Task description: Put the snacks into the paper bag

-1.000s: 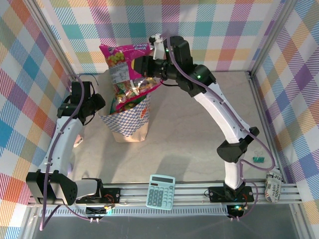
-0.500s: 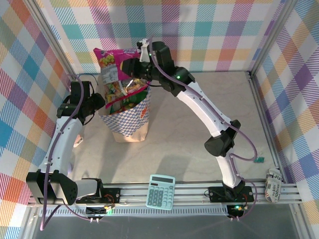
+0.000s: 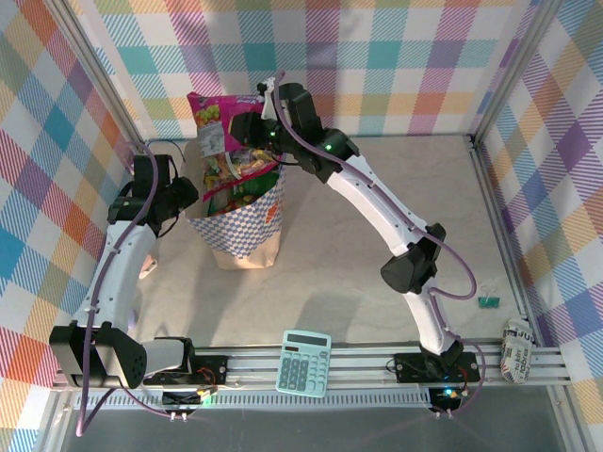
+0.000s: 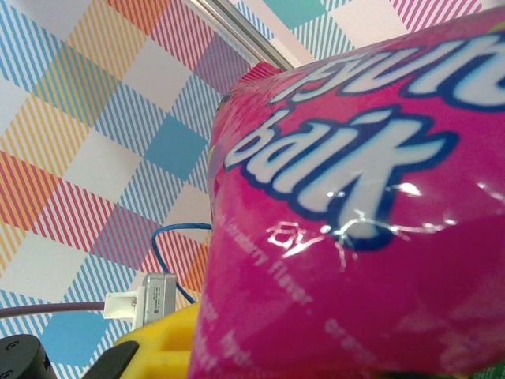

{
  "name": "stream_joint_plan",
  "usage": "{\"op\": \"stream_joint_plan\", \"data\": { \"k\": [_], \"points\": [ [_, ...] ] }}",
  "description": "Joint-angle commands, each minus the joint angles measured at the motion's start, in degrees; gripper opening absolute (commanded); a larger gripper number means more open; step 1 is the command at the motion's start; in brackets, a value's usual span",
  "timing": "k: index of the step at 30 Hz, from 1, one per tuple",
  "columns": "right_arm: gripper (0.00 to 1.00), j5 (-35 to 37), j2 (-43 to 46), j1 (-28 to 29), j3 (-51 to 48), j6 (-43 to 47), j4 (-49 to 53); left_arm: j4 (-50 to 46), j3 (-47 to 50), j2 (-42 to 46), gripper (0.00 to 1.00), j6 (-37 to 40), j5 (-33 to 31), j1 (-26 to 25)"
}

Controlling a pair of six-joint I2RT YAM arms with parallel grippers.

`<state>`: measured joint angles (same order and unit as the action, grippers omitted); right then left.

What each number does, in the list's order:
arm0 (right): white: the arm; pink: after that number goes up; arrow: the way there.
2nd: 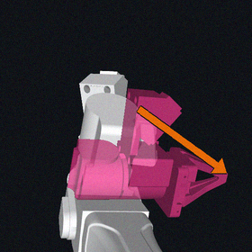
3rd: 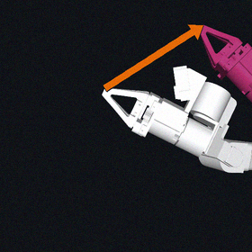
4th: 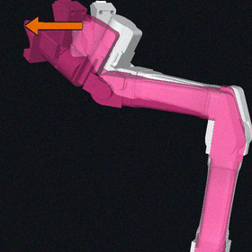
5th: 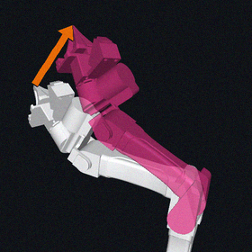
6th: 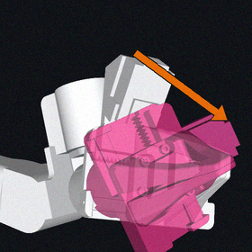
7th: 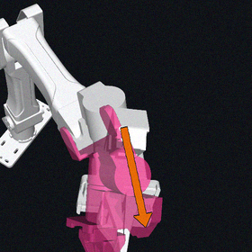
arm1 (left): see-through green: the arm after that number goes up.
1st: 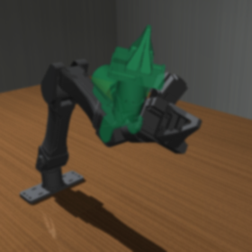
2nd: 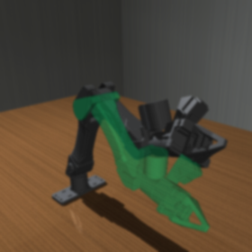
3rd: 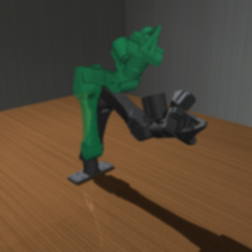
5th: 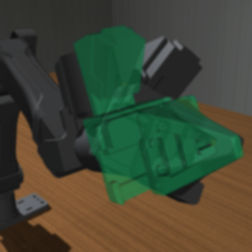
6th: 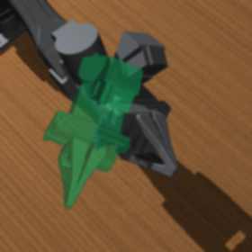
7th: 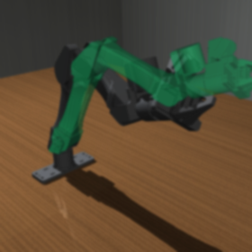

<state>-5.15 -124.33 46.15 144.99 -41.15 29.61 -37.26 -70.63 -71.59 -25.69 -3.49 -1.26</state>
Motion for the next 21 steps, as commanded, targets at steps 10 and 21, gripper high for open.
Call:
{"op": "stream_joint_plan", "data": {
  "k": [10, 21],
  "points": [
    [0.0, -0.6, -0.6, 0.5, 4.8, -3.1, -5.8, 1.2, 1.0, 1.4, 0.32, -1.0, 0.1, 1.6],
    [0.0, -4.1, -0.7, 1.0, 4.5, -10.2, 0.1, 1.6, 1.3, 1.2, 0.32, -1.3, 0.6, 2.0]
  ]
}}
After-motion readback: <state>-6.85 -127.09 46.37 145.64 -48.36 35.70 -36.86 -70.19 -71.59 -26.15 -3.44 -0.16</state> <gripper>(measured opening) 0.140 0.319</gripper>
